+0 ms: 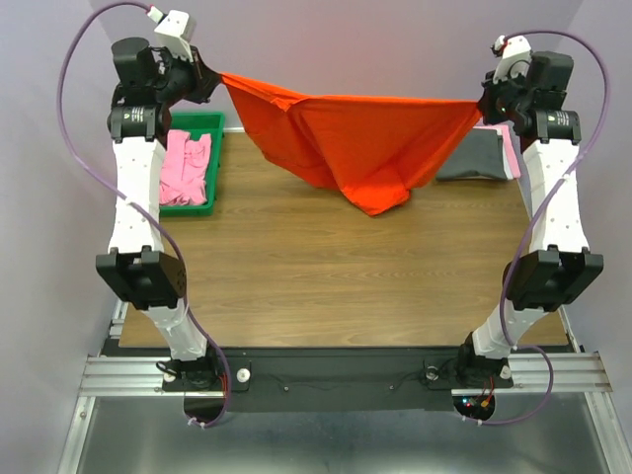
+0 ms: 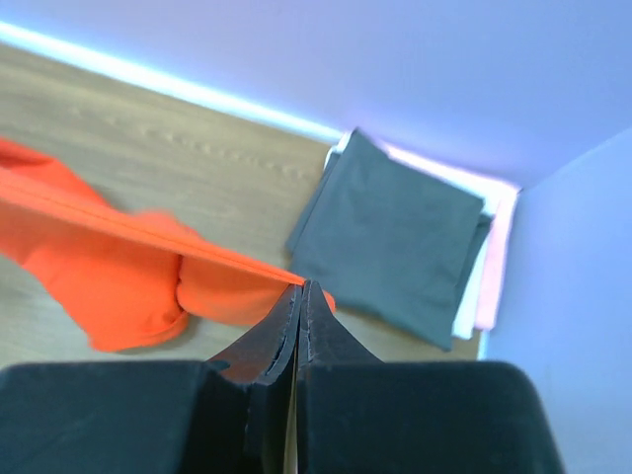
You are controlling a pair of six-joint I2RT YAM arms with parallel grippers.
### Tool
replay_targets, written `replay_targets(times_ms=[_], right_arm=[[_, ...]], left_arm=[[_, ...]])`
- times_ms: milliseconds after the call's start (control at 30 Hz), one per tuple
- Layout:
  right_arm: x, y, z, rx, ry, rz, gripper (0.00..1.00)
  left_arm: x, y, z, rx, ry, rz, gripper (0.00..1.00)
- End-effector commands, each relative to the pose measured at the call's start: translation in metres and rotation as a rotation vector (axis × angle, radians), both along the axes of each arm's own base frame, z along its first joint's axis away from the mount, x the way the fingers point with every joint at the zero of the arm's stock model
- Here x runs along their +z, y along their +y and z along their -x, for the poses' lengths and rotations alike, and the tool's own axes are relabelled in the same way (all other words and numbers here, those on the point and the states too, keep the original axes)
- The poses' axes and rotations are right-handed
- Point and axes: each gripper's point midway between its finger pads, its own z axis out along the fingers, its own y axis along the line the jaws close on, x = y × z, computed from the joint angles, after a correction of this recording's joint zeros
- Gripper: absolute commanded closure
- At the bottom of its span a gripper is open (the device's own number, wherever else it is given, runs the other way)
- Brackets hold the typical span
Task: Fold and stack the t-shirts
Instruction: Flatten the tshirt out
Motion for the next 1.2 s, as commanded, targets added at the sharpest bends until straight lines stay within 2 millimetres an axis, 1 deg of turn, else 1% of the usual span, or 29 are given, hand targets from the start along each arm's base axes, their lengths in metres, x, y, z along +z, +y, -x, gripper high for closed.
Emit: replay_targets(times_ms=[0,33,100,133,233,300,333,367,433,467,500,533,567,600,633,667,700,733,767,833,867,900,933,1000,1067,1100,1167], right_arm=[[0.092,-0.018,0.014,-0.078,-0.249,0.053,1.0],[0.106,-0.019,0.016,-0.084,-0.282,0.061,0.99],[0.119,-0.022,0.019,-0.1,-0.311,0.075,0.99],[0.132,-0.023,0.023,-0.107,-0.343,0.079,0.99],[0.156,-0.025,0.031,-0.13,-0.4,0.085,0.99],[0.181,-0.025,0.044,-0.143,-0.461,0.083,0.99],[0.188,-0.025,0.048,-0.143,-0.479,0.084,0.99],[0.197,-0.024,0.055,-0.146,-0.505,0.084,0.99],[0.209,-0.024,0.066,-0.153,-0.535,0.083,0.99],[0.22,-0.022,0.08,-0.155,-0.563,0.085,1.0],[0.226,-0.022,0.088,-0.158,-0.58,0.086,0.99],[0.24,-0.02,0.108,-0.159,-0.617,0.094,1.0],[0.245,-0.019,0.117,-0.161,-0.635,0.098,0.99],[0.244,-0.02,0.124,-0.17,-0.637,0.103,0.99],[0.249,-0.02,0.134,-0.173,-0.652,0.115,0.99],[0.265,-0.017,0.161,-0.178,-0.707,0.124,0.99],[0.264,-0.018,0.169,-0.184,-0.711,0.132,0.99],[0.267,-0.017,0.18,-0.185,-0.725,0.14,1.0],[0.283,-0.012,0.21,-0.183,-0.783,0.149,0.99],[0.288,-0.011,0.233,-0.189,-0.814,0.175,1.0],[0.287,-0.012,0.24,-0.194,-0.82,0.186,0.99],[0.295,-0.013,0.26,-0.215,-0.854,0.197,0.99],[0.297,-0.015,0.268,-0.229,-0.866,0.217,1.0],[0.306,-0.018,0.289,-0.26,-0.901,0.243,0.99],[0.312,-0.017,0.298,-0.263,-0.922,0.261,0.99],[0.315,-0.021,0.304,-0.292,-0.933,0.264,1.0],[0.317,-0.022,0.302,-0.291,-0.933,0.278,0.99]], left_arm=[[0.084,0.012,0.036,0.053,-0.24,-0.025,1.0],[0.091,0.013,0.04,0.067,-0.257,-0.022,1.0],[0.103,0.015,0.044,0.084,-0.29,-0.017,1.0],[0.109,0.016,0.047,0.093,-0.304,-0.012,1.0],[0.134,0.017,0.062,0.108,-0.376,-0.003,1.0],[0.154,0.015,0.078,0.105,-0.438,-0.003,1.0],[0.16,0.015,0.083,0.104,-0.456,-0.002,1.0],[0.17,0.015,0.096,0.109,-0.487,-0.004,1.0],[0.181,0.015,0.109,0.114,-0.53,-0.014,1.0],[0.187,0.015,0.124,0.119,-0.557,-0.029,1.0],[0.193,0.015,0.134,0.121,-0.583,-0.035,1.0],[0.197,0.015,0.151,0.126,-0.607,-0.043,1.0],[0.2,0.016,0.161,0.135,-0.625,-0.051,1.0],[0.204,0.016,0.172,0.14,-0.657,-0.063,1.0],[0.207,0.017,0.183,0.149,-0.678,-0.066,1.0],[0.209,0.019,0.205,0.174,-0.702,-0.062,1.0],[0.21,0.02,0.216,0.186,-0.709,-0.049,1.0],[0.214,0.021,0.238,0.199,-0.736,-0.045,1.0],[0.216,0.022,0.249,0.212,-0.75,-0.04,1.0],[0.215,0.022,0.268,0.222,-0.755,-0.03,1.0],[0.219,0.024,0.289,0.239,-0.782,-0.022,1.0],[0.223,0.026,0.3,0.255,-0.795,-0.012,1.0],[0.228,0.027,0.316,0.273,-0.812,0.003,1.0],[0.234,0.035,0.329,0.324,-0.823,0.018,1.0],[0.247,0.039,0.344,0.351,-0.857,0.029,1.0],[0.249,0.039,0.348,0.353,-0.864,0.024,1.0],[0.252,0.038,0.349,0.35,-0.859,0.013,1.0]])
